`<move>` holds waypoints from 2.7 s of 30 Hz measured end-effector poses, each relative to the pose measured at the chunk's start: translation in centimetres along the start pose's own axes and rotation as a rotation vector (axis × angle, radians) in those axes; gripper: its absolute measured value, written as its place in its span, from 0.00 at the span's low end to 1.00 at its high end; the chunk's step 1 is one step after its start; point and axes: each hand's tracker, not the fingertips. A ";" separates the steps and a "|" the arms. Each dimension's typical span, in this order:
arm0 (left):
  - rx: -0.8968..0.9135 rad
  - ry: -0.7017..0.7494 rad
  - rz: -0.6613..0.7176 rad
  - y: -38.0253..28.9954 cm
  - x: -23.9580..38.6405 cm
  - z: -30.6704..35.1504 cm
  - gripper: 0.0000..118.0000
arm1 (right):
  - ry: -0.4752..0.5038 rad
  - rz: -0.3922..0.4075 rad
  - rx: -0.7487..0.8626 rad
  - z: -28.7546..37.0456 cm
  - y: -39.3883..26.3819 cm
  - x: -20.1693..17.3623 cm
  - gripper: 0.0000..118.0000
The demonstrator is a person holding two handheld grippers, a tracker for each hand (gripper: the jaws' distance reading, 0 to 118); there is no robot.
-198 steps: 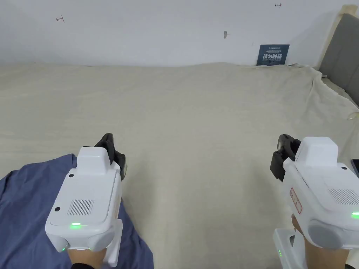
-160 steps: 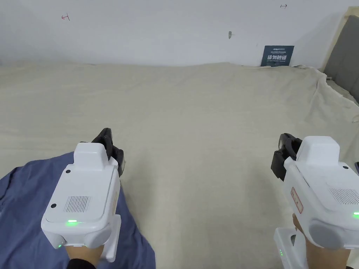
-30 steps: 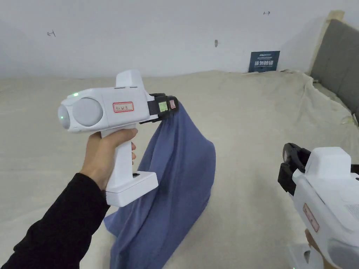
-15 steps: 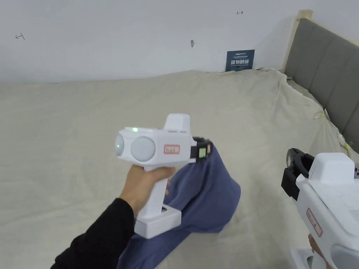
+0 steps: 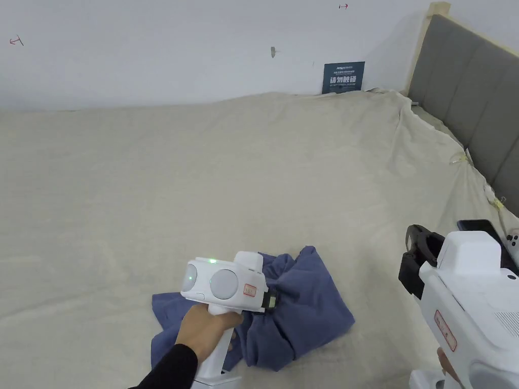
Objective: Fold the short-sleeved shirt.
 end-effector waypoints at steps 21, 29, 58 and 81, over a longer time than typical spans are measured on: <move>0.525 0.224 0.011 -0.3 -0.1 16.0 0.94 | 0.029 0.028 0.065 1.0 2.2 -1.1 0.00; 0.783 0.368 -0.004 -2.7 -1.3 21.6 0.71 | 0.047 0.032 0.106 2.1 3.6 -2.7 0.00; 0.629 0.372 0.122 -6.6 -6.3 20.9 0.00 | 0.074 0.040 0.114 2.0 3.9 -4.3 0.00; 0.066 0.345 0.339 -15.0 -7.6 7.0 0.77 | 0.096 0.043 0.033 0.5 1.4 -4.1 0.00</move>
